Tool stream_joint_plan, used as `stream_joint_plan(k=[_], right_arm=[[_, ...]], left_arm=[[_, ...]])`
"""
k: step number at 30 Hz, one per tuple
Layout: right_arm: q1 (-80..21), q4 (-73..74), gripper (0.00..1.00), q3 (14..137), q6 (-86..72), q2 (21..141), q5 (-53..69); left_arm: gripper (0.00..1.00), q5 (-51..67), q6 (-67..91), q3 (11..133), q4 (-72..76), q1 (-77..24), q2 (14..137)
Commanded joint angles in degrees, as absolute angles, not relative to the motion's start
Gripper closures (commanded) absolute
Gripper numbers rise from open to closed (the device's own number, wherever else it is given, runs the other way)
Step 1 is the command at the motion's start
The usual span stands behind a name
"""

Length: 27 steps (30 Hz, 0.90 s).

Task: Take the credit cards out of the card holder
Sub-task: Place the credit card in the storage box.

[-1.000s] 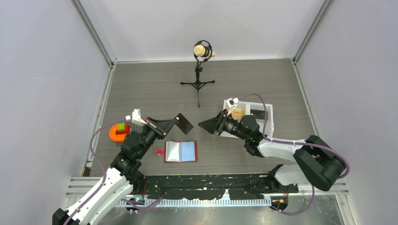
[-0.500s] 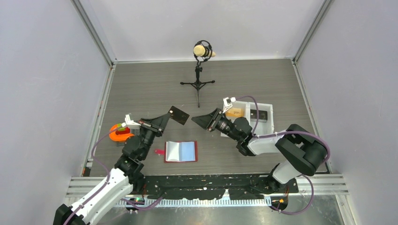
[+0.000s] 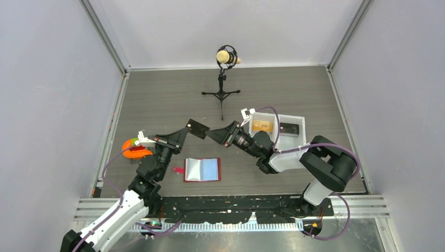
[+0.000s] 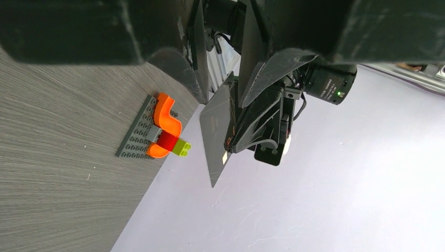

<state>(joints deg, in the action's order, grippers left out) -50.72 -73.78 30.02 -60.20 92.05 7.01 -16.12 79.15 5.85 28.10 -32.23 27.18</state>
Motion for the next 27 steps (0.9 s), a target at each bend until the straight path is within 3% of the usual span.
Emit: stream_joint_plan(k=[1, 3, 7, 10, 19, 22, 27], right_arm=[[-51.43, -76.72, 0.67, 32.8, -59.84, 92.98, 5.4], [-51.58, -76.79, 0.73, 33.13, -59.76, 93.29, 5.4], [-51.68, -77.35, 0.93, 33.4, -59.47, 93.74, 5.68], [-51.56, -77.4, 0.95, 32.96, -58.78, 93.4, 5.75], [-46.83, -73.94, 0.95, 31.24, -56.8, 89.22, 11.42], [-43.81, -72.1, 0.95, 30.58, -57.22, 87.74, 16.72], [-36.95, -65.64, 0.95, 29.94, -57.0, 83.93, 24.98]], left_arm=[[1.0, -18.65, 79.42, 5.56, 30.89, -32.43, 26.05], [1.0, -18.84, 79.43, 5.54, 30.68, -32.43, 25.85], [1.0, -19.05, 79.83, 5.43, 30.04, -32.43, 25.55], [0.97, -19.24, 80.23, 5.45, 27.74, -32.43, 24.6], [0.46, -19.86, 80.23, 5.55, 15.28, -32.43, 17.54], [0.18, -19.07, 77.2, 7.44, 7.65, -32.43, 15.01], [0.01, -14.82, 70.14, 12.32, -1.92, -32.43, 14.55]])
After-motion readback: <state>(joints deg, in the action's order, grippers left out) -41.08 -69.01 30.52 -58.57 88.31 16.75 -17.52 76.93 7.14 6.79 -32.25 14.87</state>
